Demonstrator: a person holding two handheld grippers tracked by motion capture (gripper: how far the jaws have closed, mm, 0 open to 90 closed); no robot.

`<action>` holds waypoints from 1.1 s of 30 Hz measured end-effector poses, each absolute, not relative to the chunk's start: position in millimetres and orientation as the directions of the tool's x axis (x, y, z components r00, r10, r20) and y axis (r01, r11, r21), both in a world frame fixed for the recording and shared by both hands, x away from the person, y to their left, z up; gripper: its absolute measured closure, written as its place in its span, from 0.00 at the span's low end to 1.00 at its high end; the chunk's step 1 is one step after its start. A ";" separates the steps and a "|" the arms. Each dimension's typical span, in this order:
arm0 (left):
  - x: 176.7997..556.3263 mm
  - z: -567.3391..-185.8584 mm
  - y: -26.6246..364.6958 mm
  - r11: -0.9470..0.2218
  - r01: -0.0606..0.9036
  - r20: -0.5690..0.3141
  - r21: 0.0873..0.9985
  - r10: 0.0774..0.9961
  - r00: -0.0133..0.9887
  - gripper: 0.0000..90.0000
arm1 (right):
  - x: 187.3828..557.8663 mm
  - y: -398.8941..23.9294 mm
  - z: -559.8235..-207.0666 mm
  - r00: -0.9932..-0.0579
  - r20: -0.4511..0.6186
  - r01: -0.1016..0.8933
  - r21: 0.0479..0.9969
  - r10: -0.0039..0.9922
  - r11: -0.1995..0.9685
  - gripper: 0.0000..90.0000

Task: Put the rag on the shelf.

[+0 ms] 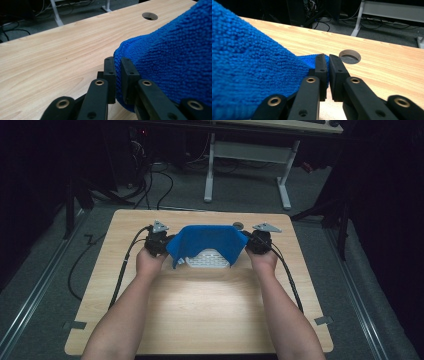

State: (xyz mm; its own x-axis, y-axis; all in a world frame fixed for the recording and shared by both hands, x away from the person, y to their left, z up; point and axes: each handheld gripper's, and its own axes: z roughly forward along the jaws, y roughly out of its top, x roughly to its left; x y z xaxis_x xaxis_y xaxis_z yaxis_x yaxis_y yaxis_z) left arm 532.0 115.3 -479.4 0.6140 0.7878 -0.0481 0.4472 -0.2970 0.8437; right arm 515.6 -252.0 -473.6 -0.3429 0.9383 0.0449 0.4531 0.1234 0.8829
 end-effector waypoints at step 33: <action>503.8 -480.7 143.1 -0.249 0.488 -0.031 0.837 0.867 0.497 0.63 | 482.5 -277.1 -446.5 -0.285 -0.018 0.444 0.884 0.958 0.148 0.64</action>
State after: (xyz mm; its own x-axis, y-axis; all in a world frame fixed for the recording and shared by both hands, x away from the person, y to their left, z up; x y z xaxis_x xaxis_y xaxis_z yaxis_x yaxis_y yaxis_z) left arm 503.8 143.1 -480.7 0.4970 0.8672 -0.0315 0.4877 -0.2492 0.8367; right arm 482.5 -277.1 -446.5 -0.2853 0.9583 -0.0176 0.4441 0.1484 0.8836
